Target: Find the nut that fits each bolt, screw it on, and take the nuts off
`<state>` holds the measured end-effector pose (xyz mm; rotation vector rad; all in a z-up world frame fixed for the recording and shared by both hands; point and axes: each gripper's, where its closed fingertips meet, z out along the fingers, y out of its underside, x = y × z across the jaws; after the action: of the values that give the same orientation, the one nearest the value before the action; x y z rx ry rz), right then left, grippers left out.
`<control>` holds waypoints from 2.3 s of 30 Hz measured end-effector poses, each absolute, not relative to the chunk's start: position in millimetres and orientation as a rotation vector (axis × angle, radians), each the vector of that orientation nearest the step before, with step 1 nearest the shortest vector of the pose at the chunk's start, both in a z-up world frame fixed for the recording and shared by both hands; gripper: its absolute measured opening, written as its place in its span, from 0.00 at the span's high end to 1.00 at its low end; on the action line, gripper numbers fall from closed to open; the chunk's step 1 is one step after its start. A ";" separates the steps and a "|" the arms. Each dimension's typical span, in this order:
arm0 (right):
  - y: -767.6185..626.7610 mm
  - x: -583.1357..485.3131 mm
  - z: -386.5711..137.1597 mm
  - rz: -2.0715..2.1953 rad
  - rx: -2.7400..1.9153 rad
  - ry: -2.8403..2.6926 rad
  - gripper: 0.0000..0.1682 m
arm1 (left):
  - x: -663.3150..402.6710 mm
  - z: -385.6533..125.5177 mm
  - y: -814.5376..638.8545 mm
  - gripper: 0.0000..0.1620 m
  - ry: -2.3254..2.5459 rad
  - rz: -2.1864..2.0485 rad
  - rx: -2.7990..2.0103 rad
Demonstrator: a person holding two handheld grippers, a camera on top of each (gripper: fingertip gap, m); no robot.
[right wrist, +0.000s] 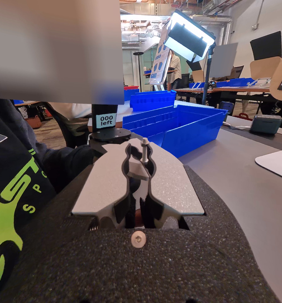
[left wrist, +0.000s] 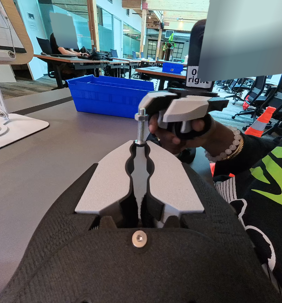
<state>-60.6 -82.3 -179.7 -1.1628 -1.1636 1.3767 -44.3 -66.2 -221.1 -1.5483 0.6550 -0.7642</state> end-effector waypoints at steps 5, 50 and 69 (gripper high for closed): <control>-76.4 -59.3 -177.5 1.380 -1.166 -1.125 0.89 | -43.8 -221.4 -66.7 0.94 0.660 -0.767 -1.549; -79.7 -61.2 -181.8 1.382 -1.171 -1.149 0.89 | -44.0 -221.8 -67.1 0.94 0.659 -0.769 -1.552; -84.2 -73.2 -185.2 1.397 -1.168 -1.196 0.84 | -42.9 -223.0 -66.8 0.94 0.667 -0.766 -1.558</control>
<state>-73.2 -84.2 -185.2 -1.1685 -1.1960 1.3969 -42.9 -66.8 -223.0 -1.5579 0.6665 -0.7664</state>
